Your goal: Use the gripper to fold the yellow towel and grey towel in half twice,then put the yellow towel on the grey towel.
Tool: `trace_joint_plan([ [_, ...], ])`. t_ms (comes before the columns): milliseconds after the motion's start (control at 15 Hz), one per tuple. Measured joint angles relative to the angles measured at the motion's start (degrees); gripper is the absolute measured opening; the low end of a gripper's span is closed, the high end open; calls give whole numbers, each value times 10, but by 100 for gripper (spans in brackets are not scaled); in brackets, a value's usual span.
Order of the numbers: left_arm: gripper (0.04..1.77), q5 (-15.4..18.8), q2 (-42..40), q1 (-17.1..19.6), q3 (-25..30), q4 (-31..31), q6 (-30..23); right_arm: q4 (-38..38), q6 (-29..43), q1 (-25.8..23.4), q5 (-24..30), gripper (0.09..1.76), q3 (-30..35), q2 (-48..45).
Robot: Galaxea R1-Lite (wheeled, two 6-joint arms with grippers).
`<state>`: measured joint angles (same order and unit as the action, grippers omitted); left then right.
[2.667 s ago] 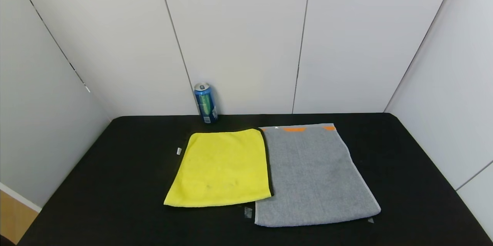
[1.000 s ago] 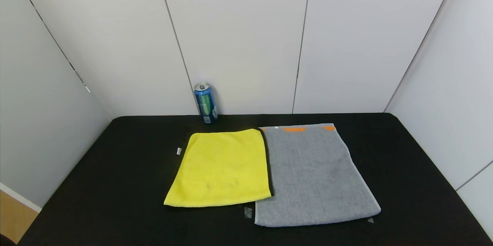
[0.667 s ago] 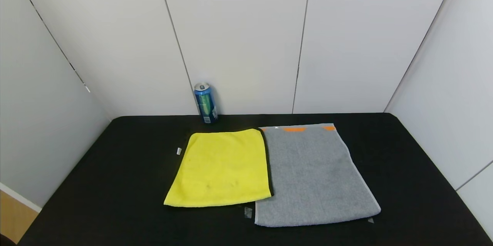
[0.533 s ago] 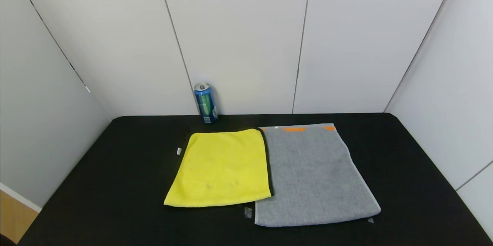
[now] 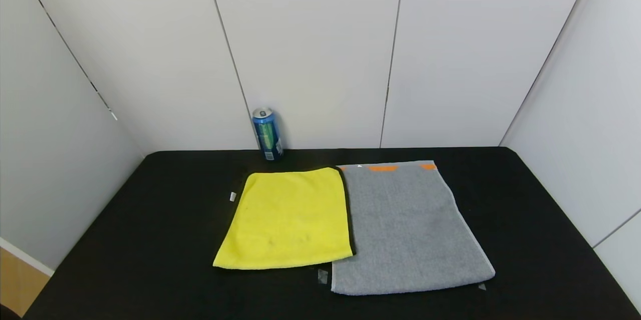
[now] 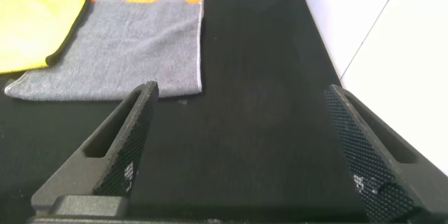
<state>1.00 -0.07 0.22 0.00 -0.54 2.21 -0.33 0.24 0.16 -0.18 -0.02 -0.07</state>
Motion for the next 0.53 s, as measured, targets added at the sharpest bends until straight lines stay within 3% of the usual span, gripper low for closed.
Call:
trace_joint_plan([
  [533, 172, -2, 0, 0, -19, -2, 3, 4, 5, -1, 0, 171, -16, 0],
])
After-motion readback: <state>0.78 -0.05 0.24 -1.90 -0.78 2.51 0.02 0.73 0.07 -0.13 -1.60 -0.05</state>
